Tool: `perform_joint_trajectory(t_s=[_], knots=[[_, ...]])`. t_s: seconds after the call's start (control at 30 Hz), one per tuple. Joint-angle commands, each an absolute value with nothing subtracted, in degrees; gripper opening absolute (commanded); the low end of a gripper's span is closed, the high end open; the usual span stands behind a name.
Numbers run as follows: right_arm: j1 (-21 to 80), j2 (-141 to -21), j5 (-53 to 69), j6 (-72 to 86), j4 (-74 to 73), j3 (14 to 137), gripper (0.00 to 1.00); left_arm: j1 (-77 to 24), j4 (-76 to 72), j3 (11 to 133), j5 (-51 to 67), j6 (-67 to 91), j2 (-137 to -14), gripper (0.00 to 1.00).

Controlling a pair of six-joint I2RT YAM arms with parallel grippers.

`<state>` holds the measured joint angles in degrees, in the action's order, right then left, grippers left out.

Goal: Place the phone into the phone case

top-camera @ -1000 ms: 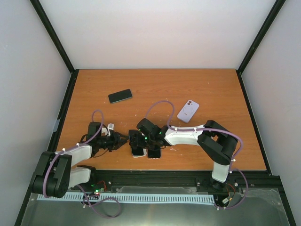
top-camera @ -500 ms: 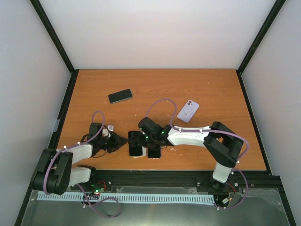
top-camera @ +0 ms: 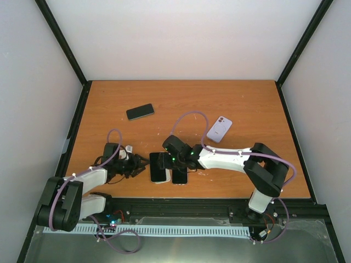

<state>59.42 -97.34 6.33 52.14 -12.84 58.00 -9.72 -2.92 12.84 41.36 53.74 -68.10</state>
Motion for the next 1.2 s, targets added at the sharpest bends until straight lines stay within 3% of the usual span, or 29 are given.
perform_joint_trajectory(t_s=[0.0, 0.4, 0.9, 1.17], knots=[[59.06, -99.37, 4.91, 51.01, -13.28, 57.21, 0.56, -10.21, -0.42, 14.51, 42.20, 52.37, -66.96, 0.51], [58.97, -101.96, 7.18, 52.16, -11.21, 55.32, 0.54, -11.33, 2.22, 13.25, 40.43, 52.12, -65.37, 0.53], [59.15, -102.61, 12.99, 56.65, -4.14, 52.26, 0.49, -11.82, 1.93, 11.00, 40.49, 53.08, -63.77, 0.45], [59.50, -102.40, 15.11, 59.80, 0.56, 50.11, 0.45, -13.01, 0.82, 11.12, 40.50, 54.83, -62.94, 0.27]])
